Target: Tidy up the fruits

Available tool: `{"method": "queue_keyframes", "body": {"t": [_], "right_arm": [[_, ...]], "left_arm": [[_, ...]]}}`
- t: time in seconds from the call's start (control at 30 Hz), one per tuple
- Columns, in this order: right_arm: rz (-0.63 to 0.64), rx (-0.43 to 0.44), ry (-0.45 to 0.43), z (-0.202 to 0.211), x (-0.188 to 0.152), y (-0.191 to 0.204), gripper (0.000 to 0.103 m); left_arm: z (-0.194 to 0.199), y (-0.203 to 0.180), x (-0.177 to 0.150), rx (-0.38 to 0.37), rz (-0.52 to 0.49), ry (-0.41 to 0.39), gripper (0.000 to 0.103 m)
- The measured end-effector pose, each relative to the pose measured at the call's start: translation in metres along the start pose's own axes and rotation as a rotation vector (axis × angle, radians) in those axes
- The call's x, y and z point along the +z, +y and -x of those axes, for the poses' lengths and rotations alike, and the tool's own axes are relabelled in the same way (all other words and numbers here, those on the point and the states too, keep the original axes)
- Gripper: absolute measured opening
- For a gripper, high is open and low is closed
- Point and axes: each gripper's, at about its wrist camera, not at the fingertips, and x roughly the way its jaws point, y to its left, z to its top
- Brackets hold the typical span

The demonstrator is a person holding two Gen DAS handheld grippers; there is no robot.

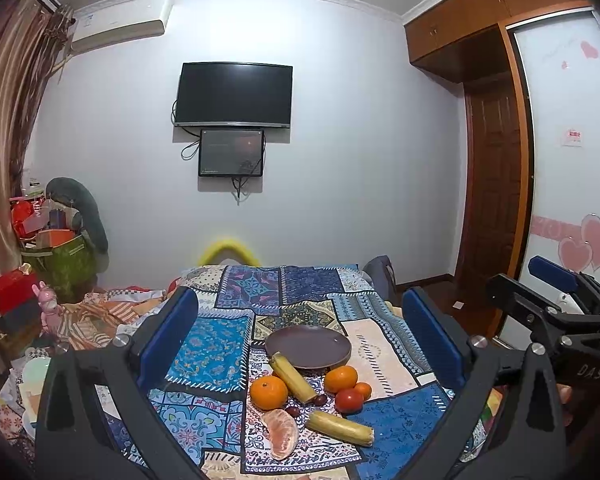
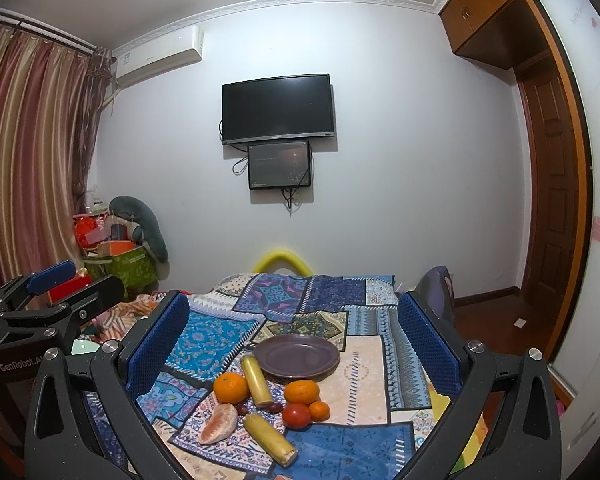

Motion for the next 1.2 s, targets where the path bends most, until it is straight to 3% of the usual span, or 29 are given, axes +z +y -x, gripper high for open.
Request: {"method": "queue_keyframes", "body": {"t": [1.2], "right_arm": [[-0.010, 0.000, -0.016, 0.0022, -0.0003, -0.0025, 0.103]], "left_arm": [[0.0008, -0.0066, 0.0041, -0.014, -0.006, -0.005, 0.103]]}}
